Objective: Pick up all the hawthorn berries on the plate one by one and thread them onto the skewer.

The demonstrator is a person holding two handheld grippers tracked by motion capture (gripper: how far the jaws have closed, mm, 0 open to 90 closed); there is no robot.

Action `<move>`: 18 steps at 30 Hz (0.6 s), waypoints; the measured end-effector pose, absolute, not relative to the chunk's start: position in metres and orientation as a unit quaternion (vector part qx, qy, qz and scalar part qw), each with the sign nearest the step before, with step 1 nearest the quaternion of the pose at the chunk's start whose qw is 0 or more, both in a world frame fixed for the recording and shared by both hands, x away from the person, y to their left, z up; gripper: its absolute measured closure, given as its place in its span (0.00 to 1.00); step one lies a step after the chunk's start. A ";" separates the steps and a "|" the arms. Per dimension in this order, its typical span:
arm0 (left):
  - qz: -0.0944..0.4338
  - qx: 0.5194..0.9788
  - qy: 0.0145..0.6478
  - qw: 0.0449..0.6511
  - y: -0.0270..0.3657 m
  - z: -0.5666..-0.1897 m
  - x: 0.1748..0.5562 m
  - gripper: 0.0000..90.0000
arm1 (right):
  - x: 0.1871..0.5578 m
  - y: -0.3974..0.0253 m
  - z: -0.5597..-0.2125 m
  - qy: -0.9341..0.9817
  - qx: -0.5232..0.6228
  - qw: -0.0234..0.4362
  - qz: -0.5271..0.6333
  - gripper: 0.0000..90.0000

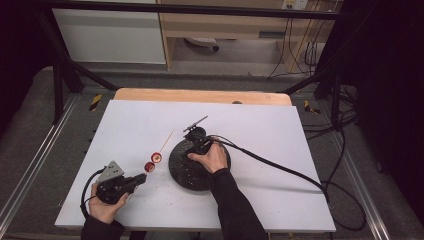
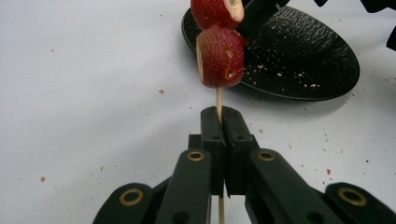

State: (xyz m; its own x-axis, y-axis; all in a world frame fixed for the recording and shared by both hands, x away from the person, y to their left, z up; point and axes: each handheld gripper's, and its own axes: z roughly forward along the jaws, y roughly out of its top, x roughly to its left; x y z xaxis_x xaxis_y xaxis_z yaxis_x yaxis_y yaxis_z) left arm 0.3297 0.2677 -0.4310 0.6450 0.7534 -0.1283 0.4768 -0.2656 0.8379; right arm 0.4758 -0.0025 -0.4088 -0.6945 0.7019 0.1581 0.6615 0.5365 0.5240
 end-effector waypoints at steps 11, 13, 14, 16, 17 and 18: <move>0.150 0.781 0.393 0.461 0.267 -0.431 0.330 0.98 | 0.481 -0.002 -0.414 0.873 0.405 0.016 0.271 0.64; 0.150 0.781 0.394 0.462 0.268 -0.431 0.330 0.98 | 0.481 -0.001 -0.415 0.873 0.405 0.013 0.271 0.66; 0.150 0.781 0.393 0.461 0.268 -0.431 0.330 0.98 | 0.482 -0.001 -0.416 0.873 0.406 0.012 0.269 0.66; 0.150 0.781 0.393 0.461 0.267 -0.431 0.330 0.98 | 0.482 -0.001 -0.417 0.874 0.408 0.012 0.265 0.68; 0.150 0.782 0.393 0.461 0.267 -0.431 0.330 0.98 | 0.482 -0.001 -0.417 0.874 0.408 0.012 0.265 0.68; 0.150 0.782 0.392 0.461 0.267 -0.431 0.330 0.98 | 0.482 -0.001 -0.417 0.874 0.408 0.011 0.265 0.68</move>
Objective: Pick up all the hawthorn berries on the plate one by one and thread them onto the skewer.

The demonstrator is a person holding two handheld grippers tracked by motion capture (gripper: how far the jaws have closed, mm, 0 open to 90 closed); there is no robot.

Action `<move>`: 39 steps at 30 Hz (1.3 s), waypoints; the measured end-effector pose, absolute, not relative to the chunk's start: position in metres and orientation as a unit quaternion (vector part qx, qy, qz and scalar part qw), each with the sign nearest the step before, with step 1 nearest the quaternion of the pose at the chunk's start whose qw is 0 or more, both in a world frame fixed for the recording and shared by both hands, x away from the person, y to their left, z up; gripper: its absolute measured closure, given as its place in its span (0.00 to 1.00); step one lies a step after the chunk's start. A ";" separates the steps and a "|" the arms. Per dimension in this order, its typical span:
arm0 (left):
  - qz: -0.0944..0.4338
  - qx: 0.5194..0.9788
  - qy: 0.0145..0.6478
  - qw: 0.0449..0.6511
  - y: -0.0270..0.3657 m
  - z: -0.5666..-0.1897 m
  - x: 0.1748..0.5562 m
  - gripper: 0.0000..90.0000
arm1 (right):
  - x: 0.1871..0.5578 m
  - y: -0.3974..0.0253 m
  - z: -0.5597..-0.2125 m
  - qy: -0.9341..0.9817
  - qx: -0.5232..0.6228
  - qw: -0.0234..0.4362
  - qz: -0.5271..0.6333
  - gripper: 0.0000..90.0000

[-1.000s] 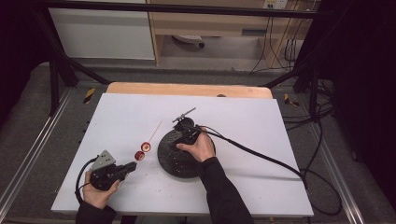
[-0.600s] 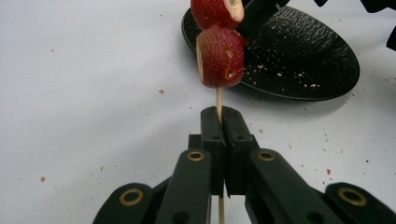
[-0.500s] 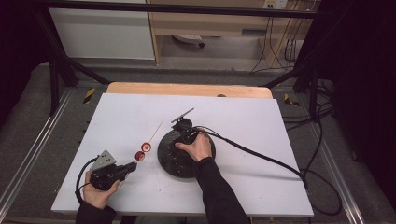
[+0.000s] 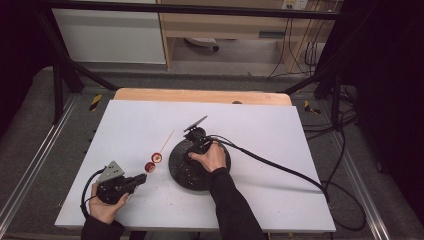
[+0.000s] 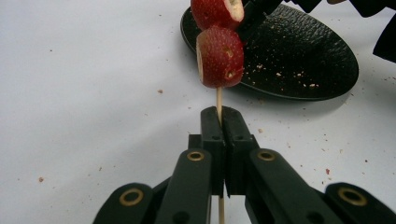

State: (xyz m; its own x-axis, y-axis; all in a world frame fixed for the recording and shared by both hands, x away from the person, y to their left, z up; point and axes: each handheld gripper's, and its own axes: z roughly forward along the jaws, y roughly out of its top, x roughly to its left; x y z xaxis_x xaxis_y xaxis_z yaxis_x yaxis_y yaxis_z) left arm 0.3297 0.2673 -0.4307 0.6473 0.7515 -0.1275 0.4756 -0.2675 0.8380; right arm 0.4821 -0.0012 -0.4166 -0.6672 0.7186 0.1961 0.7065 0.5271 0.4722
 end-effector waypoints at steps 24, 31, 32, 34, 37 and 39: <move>0.150 0.783 0.392 0.459 0.266 -0.431 0.330 0.98 | 0.479 -0.004 -0.408 0.872 0.406 0.010 0.272 0.70; 0.151 0.785 0.390 0.457 0.264 -0.431 0.330 0.98 | 0.469 -0.013 -0.389 0.872 0.396 0.020 0.286 0.70; 0.152 0.785 0.389 0.457 0.263 -0.431 0.330 0.98 | 0.467 -0.014 -0.386 0.872 0.395 0.020 0.288 0.70; 0.152 0.786 0.388 0.457 0.262 -0.431 0.329 0.98 | 0.464 -0.018 -0.381 0.869 0.397 0.019 0.296 0.70; 0.152 0.785 0.388 0.458 0.262 -0.431 0.329 0.98 | 0.461 -0.025 -0.376 0.864 0.399 0.019 0.307 0.70; 0.152 0.785 0.388 0.458 0.262 -0.431 0.329 0.98 | 0.459 -0.030 -0.373 0.860 0.401 0.019 0.314 0.70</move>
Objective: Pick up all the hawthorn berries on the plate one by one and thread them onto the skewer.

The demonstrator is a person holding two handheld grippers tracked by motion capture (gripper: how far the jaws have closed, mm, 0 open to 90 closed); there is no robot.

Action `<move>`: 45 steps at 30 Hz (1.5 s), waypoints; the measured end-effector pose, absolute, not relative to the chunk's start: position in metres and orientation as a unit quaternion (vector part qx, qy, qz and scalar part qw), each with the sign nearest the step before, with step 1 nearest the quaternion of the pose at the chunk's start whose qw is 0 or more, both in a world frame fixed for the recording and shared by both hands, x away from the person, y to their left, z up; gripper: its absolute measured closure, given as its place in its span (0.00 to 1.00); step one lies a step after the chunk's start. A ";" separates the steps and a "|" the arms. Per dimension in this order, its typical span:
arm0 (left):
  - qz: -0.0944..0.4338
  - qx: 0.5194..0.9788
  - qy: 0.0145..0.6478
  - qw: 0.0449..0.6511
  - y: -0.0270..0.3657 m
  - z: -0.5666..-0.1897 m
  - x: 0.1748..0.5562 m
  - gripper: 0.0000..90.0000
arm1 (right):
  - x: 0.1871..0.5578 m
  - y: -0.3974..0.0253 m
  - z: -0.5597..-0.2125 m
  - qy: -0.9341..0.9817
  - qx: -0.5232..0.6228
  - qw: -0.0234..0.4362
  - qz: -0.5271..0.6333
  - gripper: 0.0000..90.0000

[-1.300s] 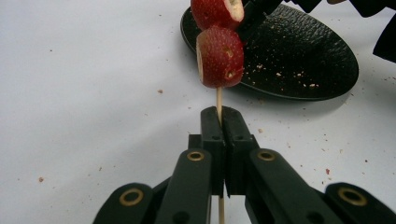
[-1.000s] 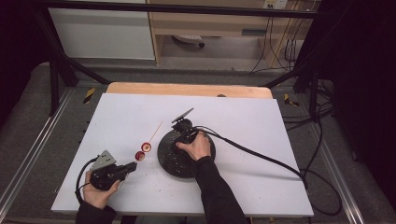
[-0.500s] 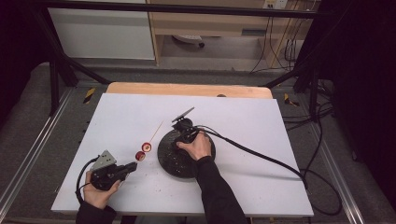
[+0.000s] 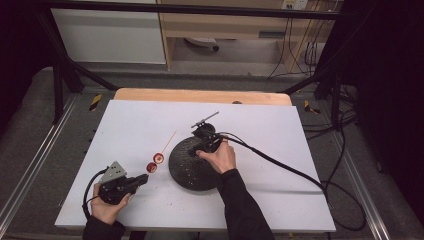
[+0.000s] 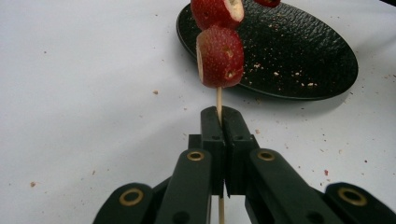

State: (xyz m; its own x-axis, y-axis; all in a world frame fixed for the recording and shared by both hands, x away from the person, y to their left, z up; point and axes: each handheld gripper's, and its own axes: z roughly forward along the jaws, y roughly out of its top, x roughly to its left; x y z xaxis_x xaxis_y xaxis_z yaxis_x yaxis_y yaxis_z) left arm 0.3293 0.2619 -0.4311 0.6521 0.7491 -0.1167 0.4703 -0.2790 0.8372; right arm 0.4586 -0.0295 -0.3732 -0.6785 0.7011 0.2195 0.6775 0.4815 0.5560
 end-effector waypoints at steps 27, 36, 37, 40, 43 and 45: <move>0.148 0.790 0.374 0.463 0.242 -0.432 0.325 0.98 | 0.419 -0.098 -0.380 0.746 0.435 0.028 0.504 0.70; 0.153 0.787 0.377 0.464 0.235 -0.433 0.324 0.98 | 0.408 -0.107 -0.395 0.684 0.454 0.027 0.571 0.70; 0.154 0.786 0.377 0.465 0.234 -0.433 0.324 0.98 | 0.407 -0.109 -0.397 0.674 0.458 0.031 0.579 0.70; 0.154 0.784 0.378 0.467 0.231 -0.433 0.322 0.98 | 0.404 -0.112 -0.403 0.651 0.466 0.032 0.598 0.70; 0.155 0.783 0.378 0.470 0.226 -0.433 0.322 0.98 | 0.401 -0.115 -0.407 0.634 0.470 0.036 0.612 0.70; 0.155 0.783 0.377 0.470 0.223 -0.433 0.321 0.98 | 0.400 -0.117 -0.409 0.624 0.471 0.042 0.622 0.70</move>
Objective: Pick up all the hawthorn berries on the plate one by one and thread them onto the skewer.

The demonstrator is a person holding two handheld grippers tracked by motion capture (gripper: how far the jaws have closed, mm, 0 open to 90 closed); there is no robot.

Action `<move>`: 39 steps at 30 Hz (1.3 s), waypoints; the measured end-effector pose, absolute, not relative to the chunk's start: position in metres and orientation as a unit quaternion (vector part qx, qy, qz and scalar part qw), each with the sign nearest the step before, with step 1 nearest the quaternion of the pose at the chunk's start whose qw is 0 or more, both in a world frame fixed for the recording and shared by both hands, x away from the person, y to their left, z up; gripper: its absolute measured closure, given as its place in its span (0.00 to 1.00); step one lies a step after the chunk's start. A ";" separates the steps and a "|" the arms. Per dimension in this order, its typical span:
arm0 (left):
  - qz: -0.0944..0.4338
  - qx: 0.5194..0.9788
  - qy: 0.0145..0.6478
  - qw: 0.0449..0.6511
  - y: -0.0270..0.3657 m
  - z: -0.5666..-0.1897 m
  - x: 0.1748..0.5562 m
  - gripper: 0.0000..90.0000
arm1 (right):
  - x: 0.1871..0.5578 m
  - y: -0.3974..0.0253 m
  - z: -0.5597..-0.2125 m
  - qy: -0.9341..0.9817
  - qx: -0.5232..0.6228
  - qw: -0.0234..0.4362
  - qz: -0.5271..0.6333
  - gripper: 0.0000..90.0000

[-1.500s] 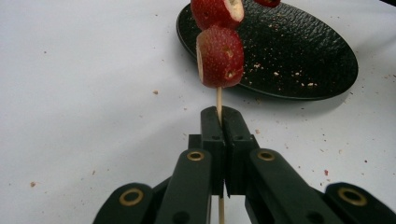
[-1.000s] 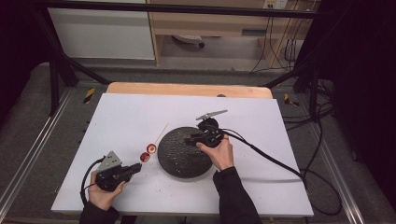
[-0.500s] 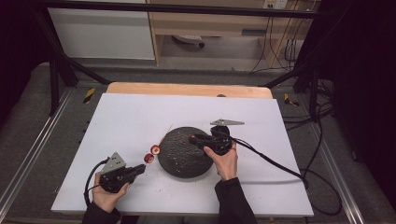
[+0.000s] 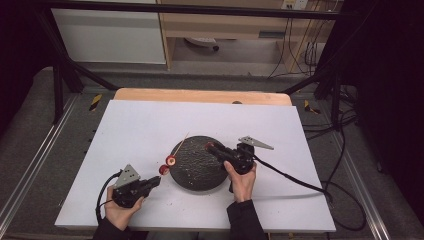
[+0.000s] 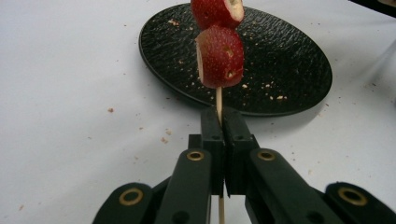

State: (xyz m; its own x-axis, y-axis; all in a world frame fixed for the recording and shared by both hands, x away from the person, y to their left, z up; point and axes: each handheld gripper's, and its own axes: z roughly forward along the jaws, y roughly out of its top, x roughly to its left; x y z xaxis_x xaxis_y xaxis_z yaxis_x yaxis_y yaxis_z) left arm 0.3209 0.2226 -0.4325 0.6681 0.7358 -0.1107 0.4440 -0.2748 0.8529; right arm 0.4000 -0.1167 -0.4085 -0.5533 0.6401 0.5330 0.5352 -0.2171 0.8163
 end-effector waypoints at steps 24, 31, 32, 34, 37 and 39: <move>0.158 0.781 0.358 0.486 0.186 -0.424 0.318 0.98 | 0.404 -0.133 -0.383 0.527 0.465 0.095 0.705 0.70; 0.155 0.783 0.349 0.491 0.171 -0.422 0.317 0.98 | 0.407 -0.136 -0.379 0.511 0.466 0.102 0.715 0.70; 0.155 0.783 0.349 0.492 0.168 -0.422 0.317 0.98 | 0.408 -0.136 -0.379 0.508 0.466 0.102 0.717 0.70; 0.155 0.782 0.346 0.494 0.164 -0.421 0.316 0.98 | 0.409 -0.135 -0.379 0.499 0.467 0.101 0.723 0.70; 0.155 0.782 0.344 0.497 0.158 -0.420 0.316 0.98 | 0.411 -0.135 -0.379 0.488 0.469 0.098 0.730 0.70; 0.154 0.781 0.344 0.499 0.155 -0.419 0.316 0.98 | 0.411 -0.135 -0.379 0.484 0.470 0.098 0.732 0.70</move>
